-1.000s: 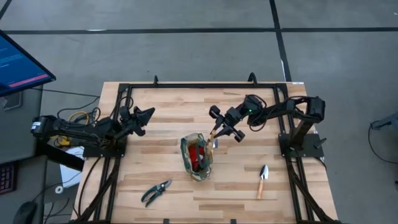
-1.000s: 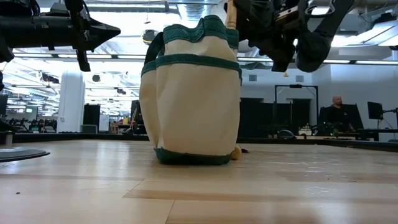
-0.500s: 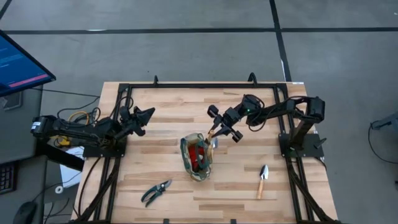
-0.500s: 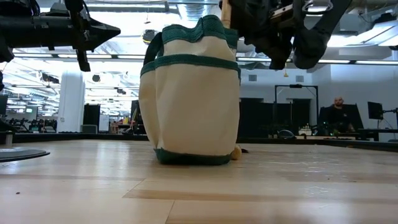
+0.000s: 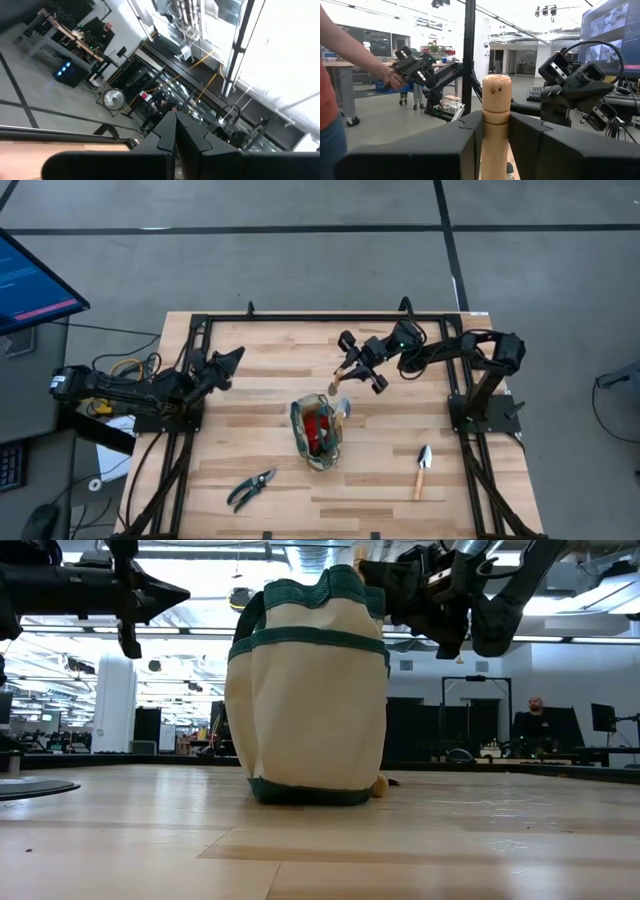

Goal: Pick & Place Garden tools in Gardening bag
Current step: Put the trowel into the gardening bag

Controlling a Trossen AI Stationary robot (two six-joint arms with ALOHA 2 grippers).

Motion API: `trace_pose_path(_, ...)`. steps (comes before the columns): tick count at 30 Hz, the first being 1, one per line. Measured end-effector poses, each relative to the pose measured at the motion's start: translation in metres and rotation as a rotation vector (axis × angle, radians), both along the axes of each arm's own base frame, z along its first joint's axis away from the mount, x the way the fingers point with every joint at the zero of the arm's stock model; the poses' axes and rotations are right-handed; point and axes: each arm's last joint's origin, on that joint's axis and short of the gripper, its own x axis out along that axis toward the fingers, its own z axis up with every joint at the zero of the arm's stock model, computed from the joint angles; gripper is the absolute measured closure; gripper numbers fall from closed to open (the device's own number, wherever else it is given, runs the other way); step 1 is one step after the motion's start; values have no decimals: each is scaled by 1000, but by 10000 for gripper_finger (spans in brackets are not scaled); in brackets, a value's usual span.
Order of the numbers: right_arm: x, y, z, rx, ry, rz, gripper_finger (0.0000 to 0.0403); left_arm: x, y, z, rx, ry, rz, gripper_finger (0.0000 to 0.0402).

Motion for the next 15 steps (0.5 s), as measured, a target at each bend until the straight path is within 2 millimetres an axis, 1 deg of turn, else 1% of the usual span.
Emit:
trace_pose_path(3, 0, -2, 1, 4, -8, -25, 340, -1, 0, 2, -24, -37, 1, 394)
trace_pose_path(6, 3, -5, 8, -4, -34, -31, 340, -3, 1, 4, -32, -73, 8, 394)
trace_pose_path(11, 12, 2, 22, -34, -80, 9, 340, -5, 1, 7, -37, -110, 11, 394)
trace_pose_path(15, 15, 4, 26, -58, -104, 16, 340, -7, 2, 8, -64, -132, 43, 394)
